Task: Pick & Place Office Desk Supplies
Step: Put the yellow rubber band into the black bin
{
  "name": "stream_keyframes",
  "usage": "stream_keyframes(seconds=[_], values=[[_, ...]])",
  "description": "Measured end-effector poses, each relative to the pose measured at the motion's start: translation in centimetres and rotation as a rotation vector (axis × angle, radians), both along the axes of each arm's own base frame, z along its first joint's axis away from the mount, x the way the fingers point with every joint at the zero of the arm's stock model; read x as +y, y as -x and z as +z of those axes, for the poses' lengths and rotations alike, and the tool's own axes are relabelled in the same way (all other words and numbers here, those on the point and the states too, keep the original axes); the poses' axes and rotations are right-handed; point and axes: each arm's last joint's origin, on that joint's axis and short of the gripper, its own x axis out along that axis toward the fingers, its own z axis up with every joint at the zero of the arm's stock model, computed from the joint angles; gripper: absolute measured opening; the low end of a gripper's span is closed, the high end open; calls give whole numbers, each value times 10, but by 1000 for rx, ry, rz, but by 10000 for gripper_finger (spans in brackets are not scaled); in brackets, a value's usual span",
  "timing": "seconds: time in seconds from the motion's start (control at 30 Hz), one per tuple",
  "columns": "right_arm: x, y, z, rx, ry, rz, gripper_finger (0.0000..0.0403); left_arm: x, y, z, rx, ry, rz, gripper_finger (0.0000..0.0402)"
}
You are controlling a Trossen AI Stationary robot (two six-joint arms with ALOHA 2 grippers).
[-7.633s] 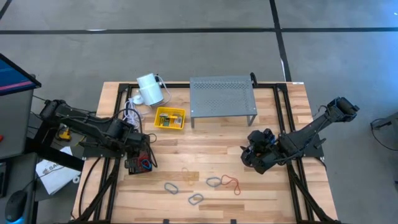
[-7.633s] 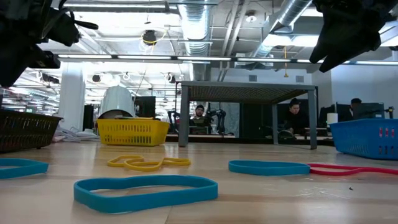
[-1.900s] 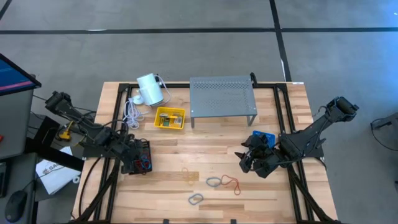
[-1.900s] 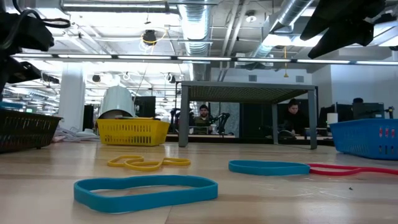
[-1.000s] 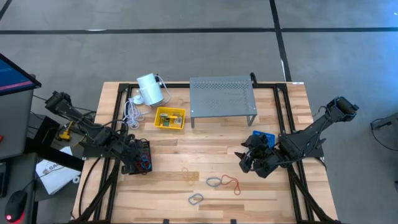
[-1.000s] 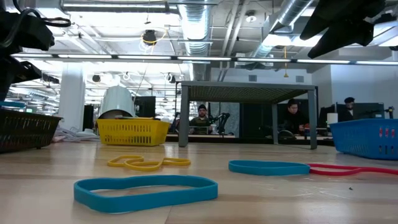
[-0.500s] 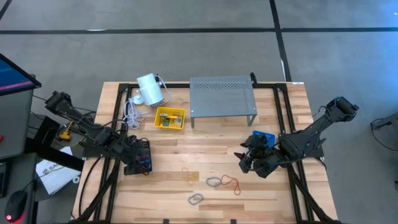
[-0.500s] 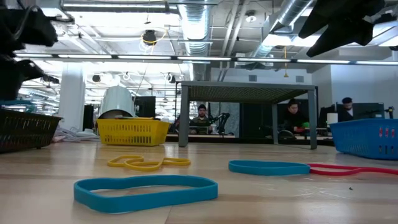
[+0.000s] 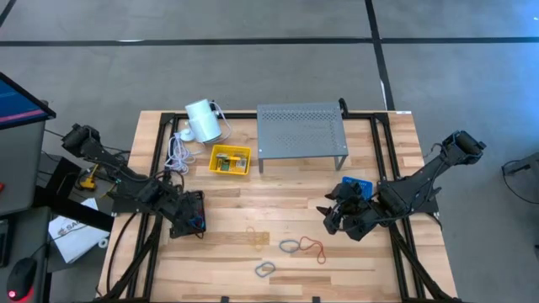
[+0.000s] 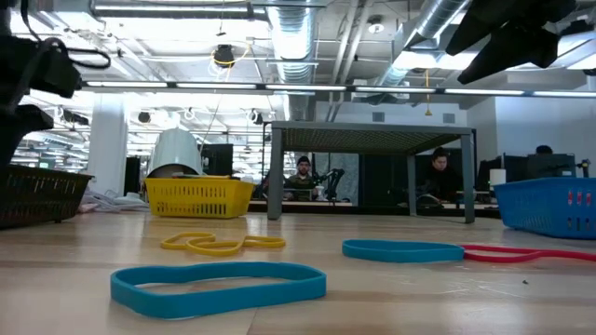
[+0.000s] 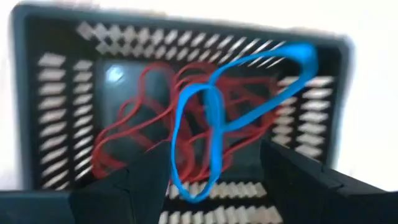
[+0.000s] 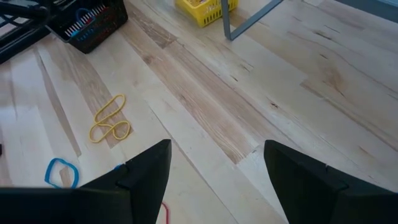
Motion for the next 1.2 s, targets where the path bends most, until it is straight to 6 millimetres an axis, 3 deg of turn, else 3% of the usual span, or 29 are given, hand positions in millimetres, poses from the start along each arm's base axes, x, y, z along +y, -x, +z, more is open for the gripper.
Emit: stream_keyframes(seconds=[0.17,0.6,0.77,1.03,1.2], values=[[0,-1,1,-7,-5,1,254,-2,-3,-3,15,-13,-3,243],[1,-1,1,-11,-12,3,254,7,-12,10,4,-34,25,242],[1,-1,1,-9,-14,6,254,13,-12,14,93,-30,-6,241],[1,-1,1,-7,-9,11,254,18,-23,29,23,-24,30,241],[1,-1,1,-6,-7,12,254,13,-41,45,-156,21,-39,241]])
